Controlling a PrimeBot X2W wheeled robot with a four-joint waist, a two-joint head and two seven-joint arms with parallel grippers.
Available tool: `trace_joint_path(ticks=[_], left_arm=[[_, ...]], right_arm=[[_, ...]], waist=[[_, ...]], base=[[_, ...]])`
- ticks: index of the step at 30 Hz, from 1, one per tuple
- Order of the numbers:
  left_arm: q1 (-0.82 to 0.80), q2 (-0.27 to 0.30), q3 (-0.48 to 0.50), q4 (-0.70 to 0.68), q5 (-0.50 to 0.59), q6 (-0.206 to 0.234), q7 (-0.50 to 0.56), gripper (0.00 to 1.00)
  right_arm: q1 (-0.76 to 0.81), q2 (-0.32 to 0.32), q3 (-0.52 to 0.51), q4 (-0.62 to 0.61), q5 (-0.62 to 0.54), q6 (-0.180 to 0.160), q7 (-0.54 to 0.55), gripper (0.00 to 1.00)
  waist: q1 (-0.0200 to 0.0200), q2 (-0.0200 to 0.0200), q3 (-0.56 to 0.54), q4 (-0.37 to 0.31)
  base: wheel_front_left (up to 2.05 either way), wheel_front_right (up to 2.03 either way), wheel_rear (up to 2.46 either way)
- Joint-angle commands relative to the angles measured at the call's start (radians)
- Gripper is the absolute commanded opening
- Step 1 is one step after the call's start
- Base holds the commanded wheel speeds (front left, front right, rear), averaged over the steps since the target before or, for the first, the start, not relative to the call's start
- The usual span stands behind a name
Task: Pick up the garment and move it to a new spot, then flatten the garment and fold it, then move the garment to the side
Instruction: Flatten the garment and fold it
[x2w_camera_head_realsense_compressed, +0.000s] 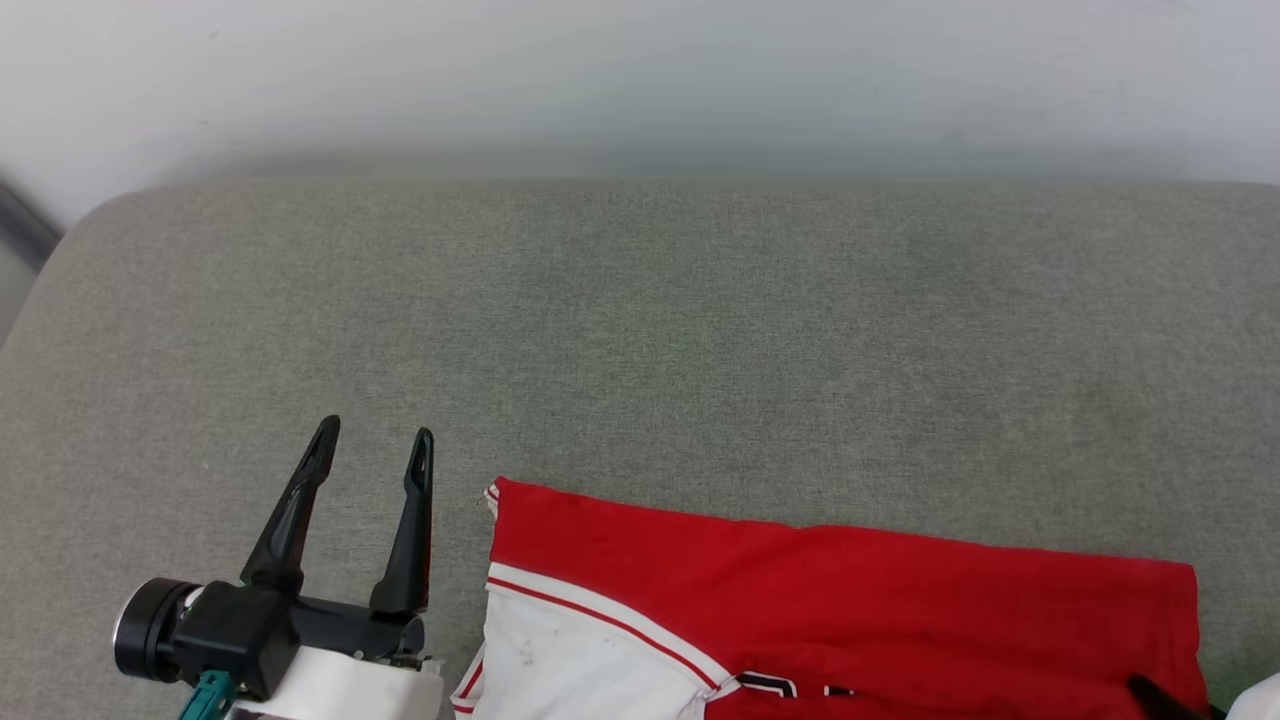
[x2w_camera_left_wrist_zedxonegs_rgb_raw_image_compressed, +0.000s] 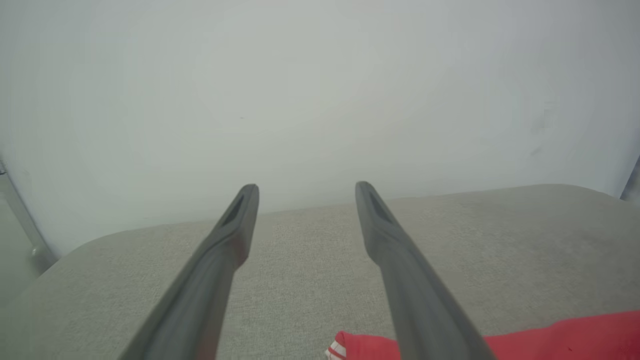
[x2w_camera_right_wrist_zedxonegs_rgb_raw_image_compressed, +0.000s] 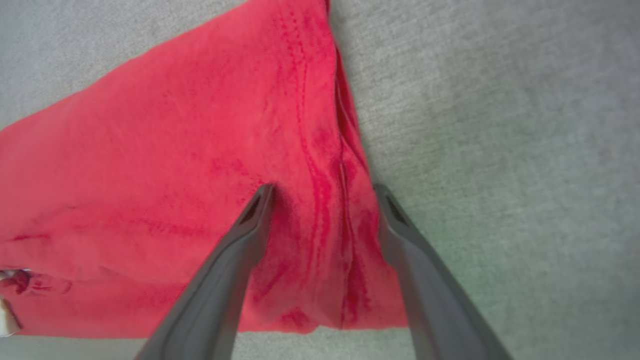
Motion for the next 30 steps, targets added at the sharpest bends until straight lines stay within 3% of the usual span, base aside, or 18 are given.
trace_joint_path(ticks=[1, 9, 10, 11, 12, 19, 30], left_arm=[[0.011, -0.015, 0.020, 0.004, 0.016, -0.018, -0.004, 1.00], [0.020, -0.086, 0.089, 0.024, 0.090, -0.102, -0.004, 1.00], [0.021, -0.093, 0.095, 0.026, 0.096, -0.108, -0.004, 1.00], [0.021, -0.100, 0.101, 0.029, 0.100, -0.113, -0.004, 1.00], [0.022, -0.107, 0.107, 0.032, 0.106, -0.120, -0.004, 1.00], [0.031, -0.134, 0.127, 0.045, 0.129, -0.154, -0.004, 1.00], [0.046, -0.154, 0.140, 0.048, 0.148, -0.174, -0.004, 1.00]], right_arm=[[-0.007, 0.021, -0.003, 0.024, -0.004, 0.000, 0.000, 1.00], [0.006, 0.067, 0.092, 0.084, 0.052, 0.001, 0.006, 1.00], [0.006, 0.070, 0.108, 0.080, 0.065, 0.002, 0.006, 0.57], [0.006, 0.066, 0.125, 0.071, 0.074, 0.003, 0.000, 0.36], [0.007, 0.054, 0.140, 0.060, 0.076, 0.005, -0.017, 0.00], [0.024, -0.032, 0.130, 0.044, 0.073, -0.001, -0.076, 0.00], [0.005, -0.165, -0.031, 0.048, 0.006, -0.001, -0.091, 0.00]], waist=[[0.0000, -0.0001, 0.004, 0.005], [0.0000, -0.0001, 0.018, 0.013], [0.0000, -0.0001, 0.018, 0.012], [0.0000, -0.0001, 0.018, 0.011], [0.0000, -0.0001, 0.017, 0.010], [0.0000, -0.0001, -0.004, -0.003], [0.0000, -0.0001, -0.031, -0.021]], base=[[0.00, 0.00, 0.00], [0.00, 0.00, 0.00], [0.00, 0.00, 0.00], [0.00, 0.00, 0.00], [0.00, 0.00, 0.00], [0.00, 0.00, 0.00], [0.00, 0.00, 0.00]])
